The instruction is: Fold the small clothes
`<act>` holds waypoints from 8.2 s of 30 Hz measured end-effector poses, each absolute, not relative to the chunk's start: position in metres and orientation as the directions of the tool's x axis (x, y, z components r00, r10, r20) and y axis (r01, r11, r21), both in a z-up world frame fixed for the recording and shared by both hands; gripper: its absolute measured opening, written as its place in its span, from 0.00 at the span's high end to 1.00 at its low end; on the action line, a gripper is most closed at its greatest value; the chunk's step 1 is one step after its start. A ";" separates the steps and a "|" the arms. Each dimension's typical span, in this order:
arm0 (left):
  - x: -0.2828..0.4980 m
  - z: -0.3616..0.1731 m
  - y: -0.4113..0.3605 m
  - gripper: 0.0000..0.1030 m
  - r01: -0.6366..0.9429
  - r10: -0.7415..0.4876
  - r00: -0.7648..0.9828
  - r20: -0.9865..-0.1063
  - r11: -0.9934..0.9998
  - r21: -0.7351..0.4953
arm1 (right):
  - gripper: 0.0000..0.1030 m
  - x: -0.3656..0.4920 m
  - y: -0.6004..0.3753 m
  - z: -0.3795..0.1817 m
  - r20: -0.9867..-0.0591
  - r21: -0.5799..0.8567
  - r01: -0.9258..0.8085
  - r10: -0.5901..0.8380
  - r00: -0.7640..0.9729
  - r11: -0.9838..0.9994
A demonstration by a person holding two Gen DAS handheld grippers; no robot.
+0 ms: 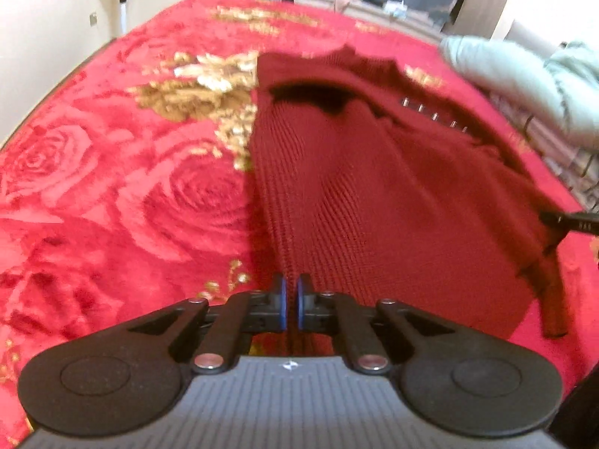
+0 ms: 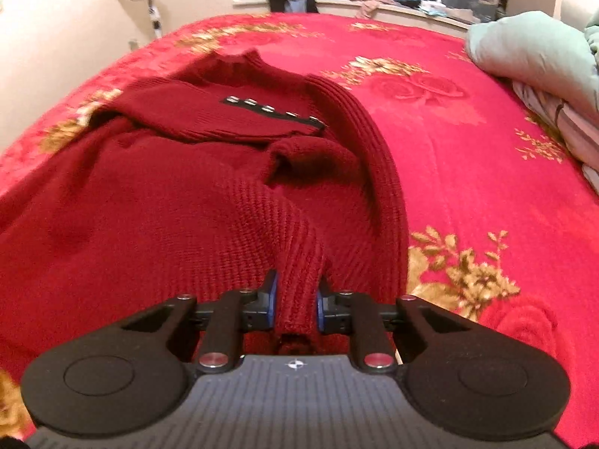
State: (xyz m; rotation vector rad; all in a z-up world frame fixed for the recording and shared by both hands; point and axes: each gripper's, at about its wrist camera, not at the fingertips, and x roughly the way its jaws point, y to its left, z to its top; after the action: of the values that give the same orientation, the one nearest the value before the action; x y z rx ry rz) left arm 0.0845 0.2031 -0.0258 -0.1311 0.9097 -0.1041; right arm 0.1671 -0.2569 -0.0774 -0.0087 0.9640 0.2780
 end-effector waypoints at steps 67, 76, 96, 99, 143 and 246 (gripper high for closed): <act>0.079 -0.019 0.168 0.51 0.106 -0.064 0.632 -0.772 0.994 0.004 | 0.03 0.097 -0.246 -0.012 -0.704 0.085 -0.076 0.114 0.701 0.994; 0.082 -0.014 0.170 0.40 0.052 -0.017 0.676 -0.737 0.998 0.025 | 0.03 0.103 -0.257 -0.016 -0.694 0.178 -0.130 0.218 0.686 0.975; 0.098 -0.050 0.188 0.21 -0.064 0.009 0.578 -0.816 0.997 -0.034 | 0.05 0.146 -0.271 -0.044 -0.720 0.305 0.010 0.224 0.657 0.952; 0.103 -0.060 0.196 0.21 -0.087 -0.003 0.546 -0.838 0.994 -0.060 | 0.04 0.146 -0.267 -0.051 -0.733 0.364 -0.014 0.296 0.612 0.931; 0.039 0.026 0.189 0.53 0.060 -0.058 0.787 -0.614 0.998 -0.016 | 0.55 0.123 -0.355 -0.036 -0.786 0.328 0.074 0.229 0.574 0.942; 0.088 -0.059 0.214 0.77 -0.099 -0.065 0.528 -0.847 0.986 -0.138 | 1.00 0.178 -0.339 -0.101 -0.804 0.364 0.137 0.237 0.545 0.921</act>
State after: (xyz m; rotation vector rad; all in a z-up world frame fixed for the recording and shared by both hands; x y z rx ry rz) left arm 0.0883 0.2144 -0.0591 -0.1769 1.0157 0.0207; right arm 0.1781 -0.3390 -0.1007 0.4126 1.0004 0.0608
